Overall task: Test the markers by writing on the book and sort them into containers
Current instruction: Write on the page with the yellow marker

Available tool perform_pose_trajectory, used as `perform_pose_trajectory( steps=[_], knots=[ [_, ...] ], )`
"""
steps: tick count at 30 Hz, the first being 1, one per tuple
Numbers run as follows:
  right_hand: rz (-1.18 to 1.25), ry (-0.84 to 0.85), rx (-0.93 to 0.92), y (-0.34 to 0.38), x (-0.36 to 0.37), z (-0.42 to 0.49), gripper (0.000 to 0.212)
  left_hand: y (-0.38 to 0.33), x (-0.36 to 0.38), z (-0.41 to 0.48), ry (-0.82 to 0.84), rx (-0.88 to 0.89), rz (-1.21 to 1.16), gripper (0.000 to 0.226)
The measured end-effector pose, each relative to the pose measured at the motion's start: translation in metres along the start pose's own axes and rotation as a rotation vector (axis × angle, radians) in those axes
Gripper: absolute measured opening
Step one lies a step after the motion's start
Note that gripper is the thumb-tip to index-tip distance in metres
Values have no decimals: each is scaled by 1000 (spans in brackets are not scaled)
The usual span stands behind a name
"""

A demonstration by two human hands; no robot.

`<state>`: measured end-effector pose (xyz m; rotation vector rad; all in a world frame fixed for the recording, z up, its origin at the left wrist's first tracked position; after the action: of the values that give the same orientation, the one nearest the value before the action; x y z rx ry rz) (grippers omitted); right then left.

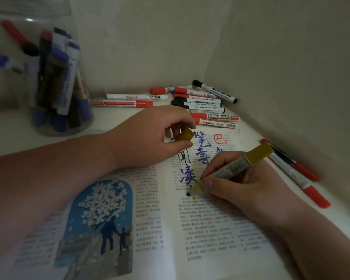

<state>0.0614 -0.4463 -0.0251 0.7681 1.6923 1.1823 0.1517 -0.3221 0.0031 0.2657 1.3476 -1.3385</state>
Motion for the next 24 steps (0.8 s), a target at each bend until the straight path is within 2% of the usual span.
perform_pose_trajectory(
  steps=[5,10,13,17,24],
  knots=[
    [39,-46,-2,0,-7,-1,10,0,1,0,12,-6,3,28],
    [-75,-86,21,-2,-15,-2,17,0,1,0,16,1,10,26],
    [-2,22,-31,5,-4,-2,7,0,1,0,13,9,4,25],
    [-58,172,-55,8,12,-4,7,-1,2,0,21,18,3,25],
    [-64,41,-30,2,-6,-3,4,-1,1,0,21,10,0,25]
  ],
)
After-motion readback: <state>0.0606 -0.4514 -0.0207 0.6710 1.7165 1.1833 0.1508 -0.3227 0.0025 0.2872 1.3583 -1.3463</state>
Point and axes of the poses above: each hand's wrist, its own z-axis towards the middle knuckle, its own x-axis out of the palm, y = z × x, the point moved 9 cm from there along z, towards the middle knuckle, and after that the axes turned 13 degrees about y, right-handed, at the moved point
